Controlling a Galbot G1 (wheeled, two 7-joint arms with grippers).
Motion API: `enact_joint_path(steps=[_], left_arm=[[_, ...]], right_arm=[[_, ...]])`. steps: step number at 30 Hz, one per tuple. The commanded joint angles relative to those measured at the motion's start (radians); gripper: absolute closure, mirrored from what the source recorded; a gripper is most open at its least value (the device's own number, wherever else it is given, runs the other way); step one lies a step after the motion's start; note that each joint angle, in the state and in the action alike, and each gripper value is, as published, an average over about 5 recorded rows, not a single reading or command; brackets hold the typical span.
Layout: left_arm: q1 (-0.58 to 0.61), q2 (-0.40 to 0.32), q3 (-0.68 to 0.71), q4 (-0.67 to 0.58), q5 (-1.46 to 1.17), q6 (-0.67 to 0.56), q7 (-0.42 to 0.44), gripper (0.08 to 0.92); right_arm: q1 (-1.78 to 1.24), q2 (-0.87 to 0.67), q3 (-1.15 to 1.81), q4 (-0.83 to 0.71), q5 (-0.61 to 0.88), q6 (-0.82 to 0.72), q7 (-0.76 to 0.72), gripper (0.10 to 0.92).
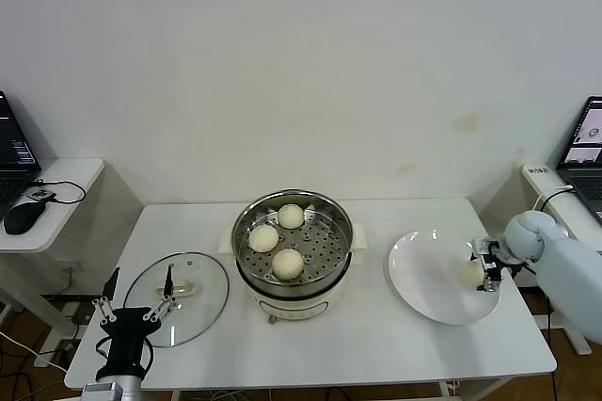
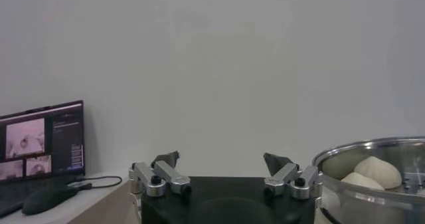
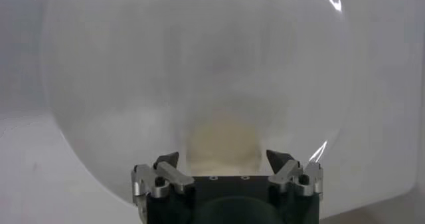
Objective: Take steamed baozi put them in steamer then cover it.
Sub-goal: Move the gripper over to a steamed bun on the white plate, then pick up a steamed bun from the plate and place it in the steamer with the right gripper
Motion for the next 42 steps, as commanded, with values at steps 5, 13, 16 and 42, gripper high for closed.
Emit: enact_joint_path(steps=[5, 13, 16, 42], left_arm=[[0.005, -0.001, -0.002, -0.008, 0.002, -0.001, -0.001, 0.177], [0.006, -0.001, -0.002, -0.015, 0.004, -0.001, 0.0, 0.177], [0.004, 0.001, 0.0, -0.014, 0.004, -0.001, 0.0, 0.177], [-0.017, -0.005, 0.011, -0.012, 0.011, 0.001, 0.0, 0.177]], right_arm=[[-0.002, 0.015, 0.006, -0.018, -0.014, 0.007, -0.002, 0.334], [0.065, -0.066, -0.044, 0.089, 0.073, -0.022, -0.031, 0.417], [0.163, -0.13, -0.124, 0.179, 0.164, -0.063, -0.046, 0.416], [1.008, 0.226, -0.824, 0.518, 1.019, -0.583, 0.232, 0.397]])
